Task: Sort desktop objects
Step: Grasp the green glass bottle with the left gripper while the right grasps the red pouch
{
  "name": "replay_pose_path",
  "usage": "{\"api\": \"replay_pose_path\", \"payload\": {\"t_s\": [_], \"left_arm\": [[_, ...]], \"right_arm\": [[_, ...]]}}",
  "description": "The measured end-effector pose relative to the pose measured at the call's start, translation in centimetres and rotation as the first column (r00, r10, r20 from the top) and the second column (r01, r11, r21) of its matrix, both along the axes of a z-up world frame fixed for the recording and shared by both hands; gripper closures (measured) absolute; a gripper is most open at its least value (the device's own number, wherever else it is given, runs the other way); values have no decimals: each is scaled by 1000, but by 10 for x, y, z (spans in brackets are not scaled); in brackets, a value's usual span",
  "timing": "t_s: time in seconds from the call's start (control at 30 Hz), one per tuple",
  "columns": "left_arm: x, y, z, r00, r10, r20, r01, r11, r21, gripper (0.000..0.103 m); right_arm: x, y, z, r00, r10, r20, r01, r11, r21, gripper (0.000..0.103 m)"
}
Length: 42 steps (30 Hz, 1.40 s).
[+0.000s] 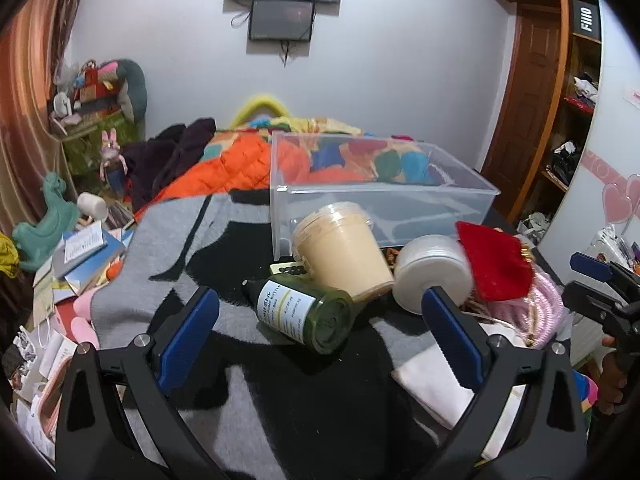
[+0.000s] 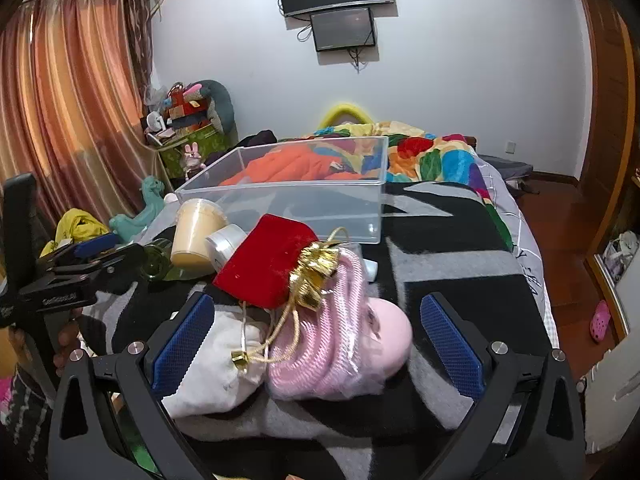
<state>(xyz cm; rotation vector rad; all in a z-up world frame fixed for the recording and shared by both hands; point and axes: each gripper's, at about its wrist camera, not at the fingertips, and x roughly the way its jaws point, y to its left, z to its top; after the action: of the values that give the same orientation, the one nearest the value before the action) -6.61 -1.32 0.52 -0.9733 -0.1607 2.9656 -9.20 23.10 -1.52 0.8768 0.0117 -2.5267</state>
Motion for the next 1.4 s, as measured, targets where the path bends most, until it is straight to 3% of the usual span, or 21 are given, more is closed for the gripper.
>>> {"api": "replay_pose_path", "payload": {"t_s": [0.37, 0.63, 0.73, 0.8, 0.93, 1.03, 1.13, 1.4], "left_arm": [[-27, -10, -27, 995, 4, 102, -19, 989, 146, 0], [-34, -18, -35, 995, 27, 98, -46, 979, 200, 3], [-29, -18, -33, 996, 25, 91, -42, 980, 197, 15], [-25, -18, -29, 997, 12, 80, -29, 976, 216, 24], [-14, -18, -26, 996, 21, 88, -36, 985, 171, 47], [-8, -19, -26, 995, 34, 97, -48, 987, 151, 57], [-3, -21, -27, 994, 47, 99, -61, 988, 145, 59], [19, -22, -20, 995, 60, 83, -68, 992, 105, 63]], "right_arm": [[-25, -38, -17, 999, 30, 11, -31, 997, 73, 0], [-33, -57, -26, 999, 13, -49, -5, 987, 160, 4], [-32, -56, -28, 997, -7, -75, 20, 984, 178, 15], [-33, -54, -28, 997, -20, -80, 35, 983, 182, 30], [-36, -41, -26, 997, -41, -72, 52, 986, 159, 48], [-39, -32, -24, 997, -46, -61, 54, 990, 132, 59], [-40, -25, -21, 998, -36, -45, 41, 994, 99, 72], [-33, -19, -8, 998, -33, -62, 36, 998, 42, 77]]}}
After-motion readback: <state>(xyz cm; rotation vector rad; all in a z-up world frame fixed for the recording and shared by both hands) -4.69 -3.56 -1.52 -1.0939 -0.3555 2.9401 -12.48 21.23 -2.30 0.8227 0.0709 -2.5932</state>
